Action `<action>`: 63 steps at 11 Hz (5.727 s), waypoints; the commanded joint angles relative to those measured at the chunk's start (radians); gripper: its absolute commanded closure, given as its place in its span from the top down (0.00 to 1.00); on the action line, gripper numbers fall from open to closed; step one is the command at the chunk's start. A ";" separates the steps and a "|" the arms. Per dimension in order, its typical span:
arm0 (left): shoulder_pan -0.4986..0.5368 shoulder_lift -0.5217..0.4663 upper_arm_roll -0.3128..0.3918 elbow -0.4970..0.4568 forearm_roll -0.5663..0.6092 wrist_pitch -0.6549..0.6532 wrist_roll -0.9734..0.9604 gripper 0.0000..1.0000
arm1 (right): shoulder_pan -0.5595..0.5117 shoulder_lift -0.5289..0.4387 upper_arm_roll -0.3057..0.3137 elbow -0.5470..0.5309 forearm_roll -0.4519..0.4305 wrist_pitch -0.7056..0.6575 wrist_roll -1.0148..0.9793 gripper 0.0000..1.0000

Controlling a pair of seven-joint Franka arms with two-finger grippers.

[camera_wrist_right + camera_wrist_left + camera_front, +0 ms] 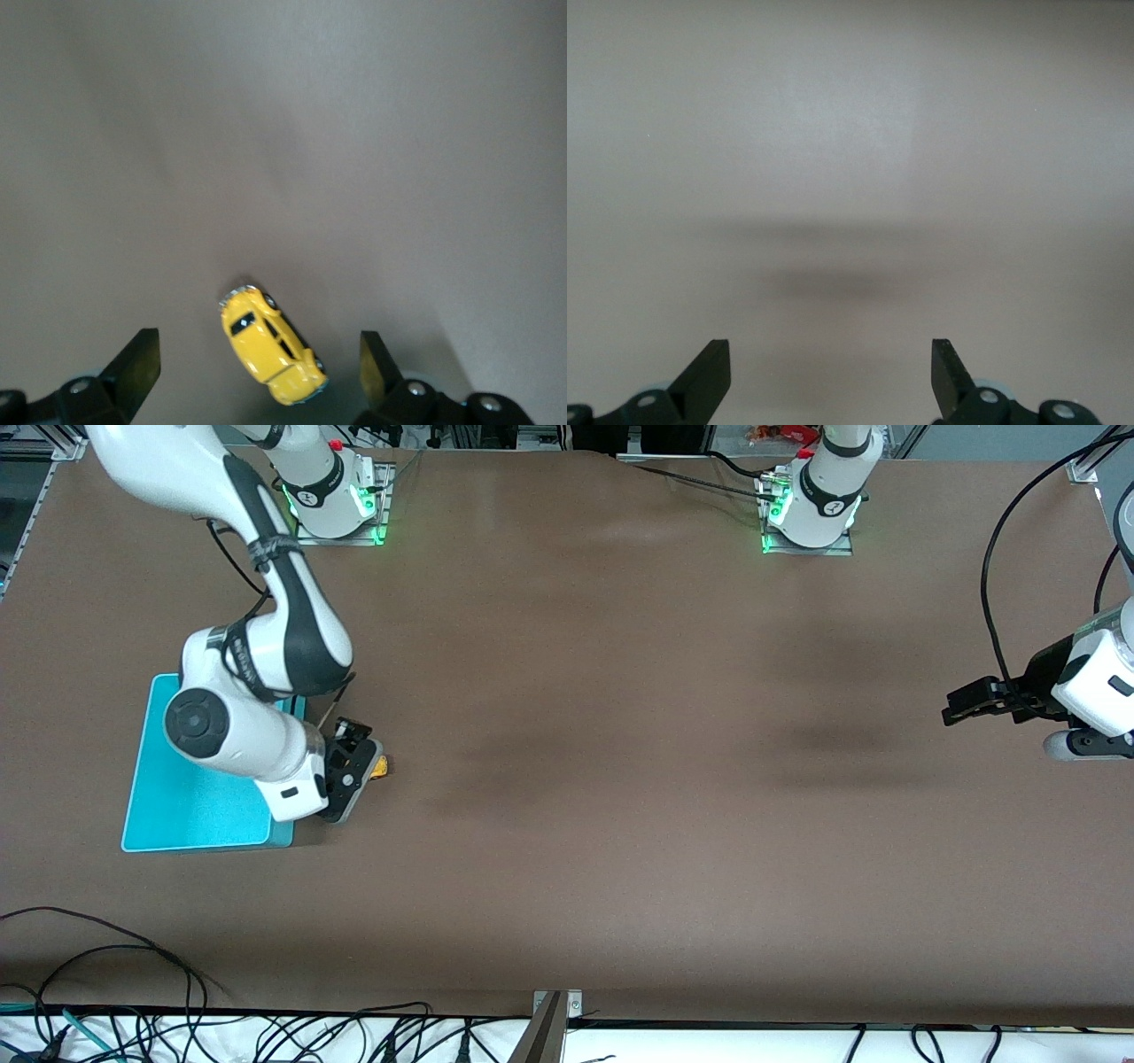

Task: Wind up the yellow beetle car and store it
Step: 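Lower the right gripper and close it on the yellow car, then lift the car with the right gripper and carry it over the bin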

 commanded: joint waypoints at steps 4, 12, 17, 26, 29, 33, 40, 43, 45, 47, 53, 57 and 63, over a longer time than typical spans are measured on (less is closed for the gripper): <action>0.000 -0.003 0.000 0.011 -0.011 -0.002 0.027 1.00 | -0.038 0.066 0.009 -0.090 0.096 0.046 -0.388 1.00; -0.002 -0.003 0.000 0.011 -0.011 -0.001 0.027 1.00 | -0.038 0.014 0.004 -0.311 0.045 0.341 -0.572 1.00; -0.002 -0.003 0.000 0.013 -0.011 0.001 0.027 1.00 | -0.038 0.017 0.001 -0.403 0.045 0.499 -0.590 1.00; -0.002 -0.003 0.000 0.013 -0.010 0.001 0.027 1.00 | -0.039 -0.035 -0.005 -0.346 0.047 0.438 -0.666 0.00; -0.002 -0.003 0.000 0.013 -0.010 0.001 0.027 1.00 | -0.038 -0.041 -0.005 -0.340 0.047 0.421 -0.664 0.00; -0.002 -0.003 0.000 0.013 -0.011 0.001 0.027 1.00 | -0.038 -0.091 -0.007 -0.317 0.048 0.323 -0.656 0.00; -0.002 -0.003 0.000 0.013 -0.011 0.001 0.027 1.00 | -0.038 -0.222 -0.045 -0.231 0.050 0.032 -0.630 0.00; -0.002 -0.003 0.000 0.013 -0.011 0.001 0.027 1.00 | -0.039 -0.292 -0.083 -0.262 -0.002 -0.053 -0.630 0.00; -0.002 -0.003 0.000 0.013 -0.011 0.001 0.027 1.00 | -0.042 -0.377 -0.091 -0.323 -0.060 -0.103 -0.629 0.00; -0.002 -0.003 0.000 0.013 -0.011 0.001 0.027 1.00 | -0.093 -0.392 -0.091 -0.340 -0.108 -0.134 -0.668 0.00; -0.002 -0.003 0.000 0.013 -0.011 0.001 0.027 1.00 | -0.267 -0.287 -0.094 -0.340 -0.110 -0.075 -0.998 0.00; -0.002 -0.003 0.000 0.013 -0.011 0.001 0.027 1.00 | -0.383 -0.124 -0.091 -0.334 -0.075 0.019 -1.188 0.00; -0.002 -0.003 0.000 0.013 -0.011 0.001 0.027 1.00 | -0.392 -0.050 -0.091 -0.336 -0.054 0.036 -1.219 0.00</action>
